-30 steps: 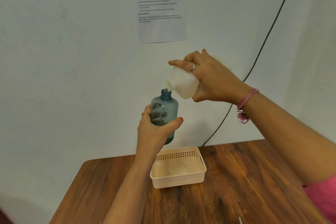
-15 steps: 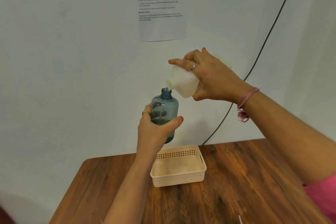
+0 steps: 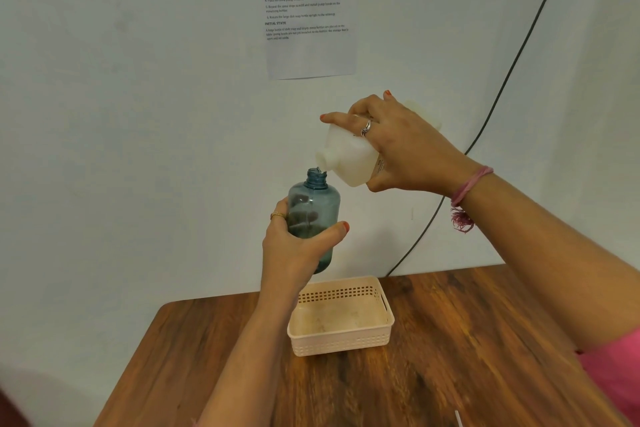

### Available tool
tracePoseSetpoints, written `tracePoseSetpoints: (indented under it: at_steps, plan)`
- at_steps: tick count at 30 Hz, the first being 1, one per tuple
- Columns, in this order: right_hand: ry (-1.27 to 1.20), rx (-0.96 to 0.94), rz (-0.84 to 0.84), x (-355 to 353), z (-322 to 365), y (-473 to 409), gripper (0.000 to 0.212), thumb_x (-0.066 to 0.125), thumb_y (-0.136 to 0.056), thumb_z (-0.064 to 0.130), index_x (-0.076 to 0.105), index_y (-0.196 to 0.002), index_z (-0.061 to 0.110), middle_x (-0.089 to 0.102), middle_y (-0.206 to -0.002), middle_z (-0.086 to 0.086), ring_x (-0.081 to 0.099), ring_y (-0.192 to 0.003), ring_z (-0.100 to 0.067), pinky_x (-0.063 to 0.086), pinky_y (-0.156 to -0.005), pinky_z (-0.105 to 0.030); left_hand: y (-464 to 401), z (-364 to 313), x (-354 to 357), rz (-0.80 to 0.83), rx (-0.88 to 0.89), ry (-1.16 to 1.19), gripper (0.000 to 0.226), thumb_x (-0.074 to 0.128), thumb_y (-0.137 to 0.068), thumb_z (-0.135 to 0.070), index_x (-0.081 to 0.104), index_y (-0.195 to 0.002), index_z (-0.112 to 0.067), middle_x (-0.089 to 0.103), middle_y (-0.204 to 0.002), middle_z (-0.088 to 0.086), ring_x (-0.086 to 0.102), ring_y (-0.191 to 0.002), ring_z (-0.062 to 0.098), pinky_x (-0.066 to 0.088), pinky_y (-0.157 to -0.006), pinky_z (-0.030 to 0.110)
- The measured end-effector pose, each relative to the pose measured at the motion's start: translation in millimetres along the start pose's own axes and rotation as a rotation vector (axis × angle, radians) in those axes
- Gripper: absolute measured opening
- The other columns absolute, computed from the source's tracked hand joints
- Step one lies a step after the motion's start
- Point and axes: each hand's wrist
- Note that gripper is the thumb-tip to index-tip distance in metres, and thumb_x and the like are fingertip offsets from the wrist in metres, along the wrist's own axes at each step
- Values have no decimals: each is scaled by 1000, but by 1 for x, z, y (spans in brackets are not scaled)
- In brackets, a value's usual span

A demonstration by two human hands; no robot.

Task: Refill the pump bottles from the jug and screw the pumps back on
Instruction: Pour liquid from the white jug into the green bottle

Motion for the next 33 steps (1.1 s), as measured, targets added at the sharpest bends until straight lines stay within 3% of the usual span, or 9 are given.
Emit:
tracePoseSetpoints:
  at_steps: [12, 21, 26, 33]
  plan:
    - [2, -11, -3, 2, 0, 0, 103, 83, -59, 22, 28, -146, 28, 47, -128, -14, 44, -118, -30, 16, -114, -47, 1, 3, 0, -6, 2, 16, 78, 86, -67, -25, 44, -133, -31, 55, -122, -6, 56, -102, 9, 52, -71, 20]
    - [5, -26, -10, 1, -1, 1, 103, 84, -58, 21, 30, -146, 26, 48, -125, -15, 46, -116, -29, 16, -114, -48, 1, 2, 1, -10, 0, 30, 74, 86, -68, -24, 42, -127, -36, 51, -112, -15, 54, -97, 5, 51, -71, 20]
    - [7, -26, -4, 1, 0, 0, 103, 83, -58, 22, 30, -146, 27, 48, -126, -14, 45, -117, -28, 15, -114, -47, 1, 3, 0, -8, -2, 26, 76, 86, -67, -24, 44, -129, -34, 53, -119, -10, 54, -103, 9, 54, -77, 26]
    - [10, -32, -8, 1, 1, 0, 102, 84, -58, 21, 31, -146, 26, 48, -126, -15, 46, -116, -29, 16, -114, -48, 1, 3, 0, -7, 1, 30, 73, 86, -68, -23, 41, -123, -39, 50, -112, -16, 51, -102, 9, 49, -69, 18]
Point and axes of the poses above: each hand's wrist, its own y-axis away from the middle knuckle, its own x-axis out of the palm, z = x × y
